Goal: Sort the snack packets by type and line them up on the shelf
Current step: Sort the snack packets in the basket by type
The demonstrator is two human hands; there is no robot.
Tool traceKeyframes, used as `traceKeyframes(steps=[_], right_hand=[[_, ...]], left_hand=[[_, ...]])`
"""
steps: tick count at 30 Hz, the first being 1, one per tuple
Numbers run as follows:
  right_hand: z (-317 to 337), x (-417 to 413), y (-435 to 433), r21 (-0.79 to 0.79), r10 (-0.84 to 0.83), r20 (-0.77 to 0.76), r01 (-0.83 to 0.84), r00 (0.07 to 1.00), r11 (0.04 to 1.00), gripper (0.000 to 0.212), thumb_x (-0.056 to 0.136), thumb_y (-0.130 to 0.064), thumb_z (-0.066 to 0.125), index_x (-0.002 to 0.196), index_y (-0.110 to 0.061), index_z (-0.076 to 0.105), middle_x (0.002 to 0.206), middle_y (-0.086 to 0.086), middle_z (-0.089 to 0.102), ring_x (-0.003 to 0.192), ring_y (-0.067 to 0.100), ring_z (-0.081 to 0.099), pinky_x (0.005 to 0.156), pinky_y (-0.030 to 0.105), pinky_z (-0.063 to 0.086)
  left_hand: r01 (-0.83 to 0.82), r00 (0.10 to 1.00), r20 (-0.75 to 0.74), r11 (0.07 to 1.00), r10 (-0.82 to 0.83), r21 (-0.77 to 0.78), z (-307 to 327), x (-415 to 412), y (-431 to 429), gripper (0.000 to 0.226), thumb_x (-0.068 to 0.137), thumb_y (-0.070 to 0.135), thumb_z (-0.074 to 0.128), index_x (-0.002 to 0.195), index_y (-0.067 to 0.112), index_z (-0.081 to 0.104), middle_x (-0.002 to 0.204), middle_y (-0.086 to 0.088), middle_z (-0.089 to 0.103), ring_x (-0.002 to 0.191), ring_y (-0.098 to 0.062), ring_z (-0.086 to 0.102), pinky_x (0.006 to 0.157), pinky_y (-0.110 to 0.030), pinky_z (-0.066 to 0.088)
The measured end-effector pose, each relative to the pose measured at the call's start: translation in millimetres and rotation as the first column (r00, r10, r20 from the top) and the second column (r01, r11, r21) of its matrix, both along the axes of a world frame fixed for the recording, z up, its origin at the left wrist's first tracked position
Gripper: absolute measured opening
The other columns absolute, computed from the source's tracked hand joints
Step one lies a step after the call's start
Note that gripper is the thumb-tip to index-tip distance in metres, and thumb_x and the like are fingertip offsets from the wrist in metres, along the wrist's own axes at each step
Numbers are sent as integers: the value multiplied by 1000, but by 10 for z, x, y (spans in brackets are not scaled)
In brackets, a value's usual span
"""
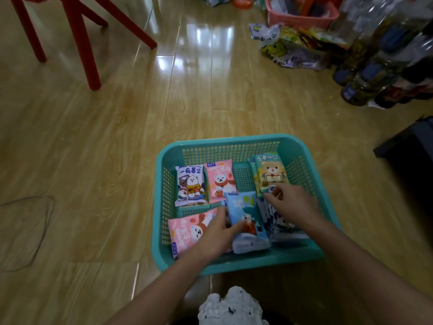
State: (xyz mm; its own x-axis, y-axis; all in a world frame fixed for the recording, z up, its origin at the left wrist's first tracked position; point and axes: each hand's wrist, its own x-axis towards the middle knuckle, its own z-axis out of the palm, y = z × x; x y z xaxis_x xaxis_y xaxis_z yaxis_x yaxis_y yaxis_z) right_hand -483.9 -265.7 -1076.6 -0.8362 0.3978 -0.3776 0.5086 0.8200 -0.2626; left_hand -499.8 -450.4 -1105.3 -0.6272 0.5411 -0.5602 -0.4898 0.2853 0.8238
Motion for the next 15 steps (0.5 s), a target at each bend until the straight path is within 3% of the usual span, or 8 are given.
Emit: traceKeyframes(steps=[2, 4, 5, 9, 12, 15], right_hand=[[40, -86, 27, 28, 30, -20, -29, 999, 999, 25, 92, -46, 48, 88, -24, 59, 95, 3, 66, 89, 24, 61, 78, 37, 51], [75, -197, 11, 38, 67, -16, -66, 998, 997, 25, 92, -43, 48, 93, -22, 61, 97, 3, 67, 90, 24, 61, 80, 38, 52], [88, -251, -8, 40, 86, -11, -85, 996, 996, 24, 92, -42, 48, 95, -22, 61, 98, 2, 67, 90, 23, 61, 81, 38, 51], [95, -422, -125, 7, 131, -15, -131, 991, 991, 24, 93, -33, 48, 99, -17, 64, 100, 2, 67, 91, 21, 61, 79, 35, 50], [-2, -518, -221, -129, 102, -39, -107, 994, 986, 27, 93, -28, 51, 100, -9, 69, 99, 7, 70, 90, 22, 63, 82, 39, 54], [-144, -602, -352, -250, 68, -29, -73, 997, 965, 30, 93, -29, 53, 109, -6, 65, 107, 7, 67, 97, 22, 61, 85, 34, 50]], left_hand=[[40, 977, -198, 980, -79, -194, -89, 92, 38, 16, 90, 26, 60, 90, 18, 46, 87, -5, 65, 75, -17, 66, 64, -30, 56], [40, 892, -402, 921, -208, -388, -137, 122, 50, 24, 86, 37, 63, 79, 18, 50, 71, 2, 58, 62, -8, 55, 53, -20, 43], [44, 844, -460, 891, -274, -451, -140, 119, 55, 29, 85, 41, 64, 78, 15, 54, 69, 2, 58, 60, -8, 53, 53, -21, 41], [32, 741, -516, 791, -429, -611, -58, -47, -9, 38, 81, 50, 64, 68, 15, 56, 64, 0, 59, 60, -13, 54, 53, -27, 39], [-102, 795, -556, 849, -244, -519, 7, -281, -105, 34, 84, 44, 63, 66, 17, 50, 59, 4, 55, 57, -13, 56, 54, -23, 41], [-292, 810, -582, 810, -73, -508, -58, -628, -240, 24, 86, 33, 62, 83, 11, 52, 82, -4, 57, 79, -21, 57, 69, -31, 47]])
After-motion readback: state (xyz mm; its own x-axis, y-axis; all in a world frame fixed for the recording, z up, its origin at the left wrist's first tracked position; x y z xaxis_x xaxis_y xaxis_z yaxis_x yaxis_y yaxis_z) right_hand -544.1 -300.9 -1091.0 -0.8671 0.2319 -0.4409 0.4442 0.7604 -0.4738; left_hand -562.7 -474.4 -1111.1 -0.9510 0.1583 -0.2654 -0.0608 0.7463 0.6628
